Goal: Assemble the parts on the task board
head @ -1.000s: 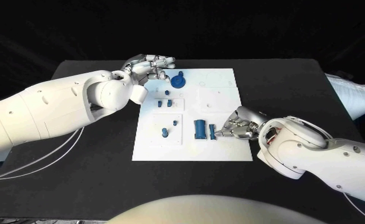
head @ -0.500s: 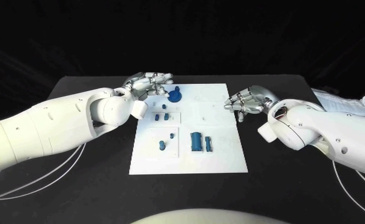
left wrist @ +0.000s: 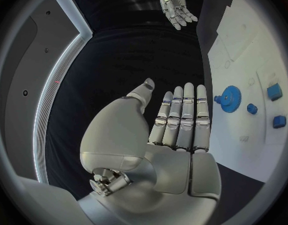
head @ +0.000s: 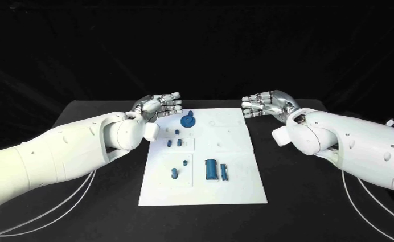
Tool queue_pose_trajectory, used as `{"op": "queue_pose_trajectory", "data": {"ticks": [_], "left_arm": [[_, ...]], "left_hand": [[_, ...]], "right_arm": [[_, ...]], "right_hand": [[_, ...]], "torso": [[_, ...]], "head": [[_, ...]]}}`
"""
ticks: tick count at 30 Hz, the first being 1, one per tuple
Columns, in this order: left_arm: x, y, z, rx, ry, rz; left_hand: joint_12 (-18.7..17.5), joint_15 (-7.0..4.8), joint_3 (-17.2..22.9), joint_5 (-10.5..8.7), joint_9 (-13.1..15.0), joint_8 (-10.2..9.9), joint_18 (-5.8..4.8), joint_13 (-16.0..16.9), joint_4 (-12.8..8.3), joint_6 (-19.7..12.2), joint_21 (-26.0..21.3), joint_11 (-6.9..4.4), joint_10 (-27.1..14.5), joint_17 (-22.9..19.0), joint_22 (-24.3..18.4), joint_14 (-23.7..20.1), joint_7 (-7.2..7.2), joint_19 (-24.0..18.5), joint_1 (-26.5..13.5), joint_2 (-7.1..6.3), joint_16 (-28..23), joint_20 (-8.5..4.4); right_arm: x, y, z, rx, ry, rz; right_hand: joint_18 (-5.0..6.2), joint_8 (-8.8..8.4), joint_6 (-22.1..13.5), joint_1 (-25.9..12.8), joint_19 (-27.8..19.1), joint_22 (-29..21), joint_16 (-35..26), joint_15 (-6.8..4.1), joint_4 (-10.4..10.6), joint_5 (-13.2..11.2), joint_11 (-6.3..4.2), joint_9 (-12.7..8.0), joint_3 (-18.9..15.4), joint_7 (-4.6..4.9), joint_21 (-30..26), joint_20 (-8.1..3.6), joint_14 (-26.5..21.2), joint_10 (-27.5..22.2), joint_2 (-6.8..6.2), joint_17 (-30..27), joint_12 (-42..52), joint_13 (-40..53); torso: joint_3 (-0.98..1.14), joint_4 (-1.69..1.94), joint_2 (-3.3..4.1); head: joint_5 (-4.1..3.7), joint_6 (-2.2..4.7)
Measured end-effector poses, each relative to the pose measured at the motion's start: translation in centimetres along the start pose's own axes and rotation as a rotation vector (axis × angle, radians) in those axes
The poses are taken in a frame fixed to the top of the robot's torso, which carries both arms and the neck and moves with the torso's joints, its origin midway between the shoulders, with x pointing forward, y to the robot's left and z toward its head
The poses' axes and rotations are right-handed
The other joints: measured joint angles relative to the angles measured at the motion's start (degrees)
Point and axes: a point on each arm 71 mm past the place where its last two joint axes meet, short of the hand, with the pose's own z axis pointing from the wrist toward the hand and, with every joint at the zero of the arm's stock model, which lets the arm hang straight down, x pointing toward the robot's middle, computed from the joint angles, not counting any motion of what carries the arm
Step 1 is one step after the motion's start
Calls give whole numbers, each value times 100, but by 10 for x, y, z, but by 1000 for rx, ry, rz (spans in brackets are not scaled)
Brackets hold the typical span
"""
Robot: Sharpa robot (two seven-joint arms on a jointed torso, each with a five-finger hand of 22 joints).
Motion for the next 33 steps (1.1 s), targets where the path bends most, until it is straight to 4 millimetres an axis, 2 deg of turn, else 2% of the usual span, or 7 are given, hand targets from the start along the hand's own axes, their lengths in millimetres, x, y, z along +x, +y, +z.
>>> {"op": "queue_pose_trajectory", "data": {"ticks": [4, 11, 16, 20, 24, 25, 33], "left_arm": [[4, 4, -2, -7, 2, -2], [23, 13, -12, 5, -12, 4], [40, 19, -23, 47, -57, 29], [49, 20, -32, 92, -105, 61], [54, 20, -38, 135, -155, 94], [54, 20, -40, 146, -168, 105], [54, 17, -43, 194, -220, 145]], "left_hand": [[-133, -171, -224, -73, -153, -166, -91, -139, -81, -860, -182, -157, -934, -258, -461, -831, -126, -780, -1119, 131, -358, -164], [-369, -283, -501, -119, -253, -258, -264, -231, -134, -1939, -468, -466, -2120, -583, -1039, -1879, -422, -1765, -2524, 218, -805, -372], [-618, -312, -654, -143, -280, -283, -354, -254, -157, -2594, -544, -557, -2836, -779, -1387, -2509, -612, -2360, -3372, 242, -1075, -565], [-698, -324, -750, -142, -286, -282, -367, -258, -158, -2986, -548, -584, -3263, -898, -1596, -2888, -678, -2714, -3882, 249, -1237, -770], [-745, -327, -928, -142, -291, -281, -624, -264, -157, -3327, -576, -598, -3639, -1001, -1781, -3225, -711, -3029, -4330, 255, -1380, -885], [-745, -332, -1007, -141, -291, -281, -626, -265, -157, -3433, -576, -603, -3754, -1037, -1837, -3322, -719, -3125, -4463, 256, -1425, -909], [-776, -333, -1237, -141, -291, -281, -805, -268, -159, -3920, -576, -618, -4289, -1409, -2095, -3793, -744, -3569, -5094, 257, -1626, -976]], "right_arm": [[6, -3, -2, 4, 0, 10], [34, -2, -11, -28, -20, 92], [56, 1, -21, -67, -75, 180], [66, 1, -29, -85, -142, 233], [68, 1, -33, -94, -208, 261], [68, 1, -34, -95, -224, 266], [65, 0, -36, -100, -281, 274]], "right_hand": [[-138, -129, -852, -1321, -843, -148, -131, -191, 84, -167, -115, -188, 206, -140, -251, -172, -946, -959, -179, -217, -134, -161], [-283, -193, -1892, -2924, -1866, -328, -400, -308, 122, -241, -461, -416, 340, -325, -556, -379, -2097, -2120, -464, -482, -191, -355], [-368, -205, -2492, -3857, -2459, -601, -618, -341, 136, -268, -572, -549, 373, -609, -736, -537, -2768, -2804, -543, -635, -220, -571], [-553, -205, -2873, -4442, -2835, -736, -682, -351, 130, -289, -608, -738, 379, -723, -845, -753, -3188, -3226, -573, -732, -221, -752], [-685, -205, -3205, -4956, -3160, -807, -723, -358, 130, -290, -630, -921, 379, -789, -940, -885, -3557, -3597, -585, -925, -221, -852], [-769, -205, -3310, -5117, -3263, -823, -726, -362, 130, -289, -632, -963, 379, -801, -1006, -911, -3669, -3717, -590, -1000, -221, -875], [-854, -227, -3779, -5839, -3730, -862, -749, -361, 137, -289, -643, -1079, 385, -838, -1352, -989, -4188, -4242, -598, -1214, -221, -935]], "torso": [[3, 21, -35], [24, 131, -219], [42, 209, -352], [49, 242, -403], [53, 254, -420], [53, 255, -424], [54, 259, -432]], "head": [[-30, 70], [-157, 391], [-227, 578], [-249, 630], [-253, 641], [-253, 642], [-254, 644]]}}
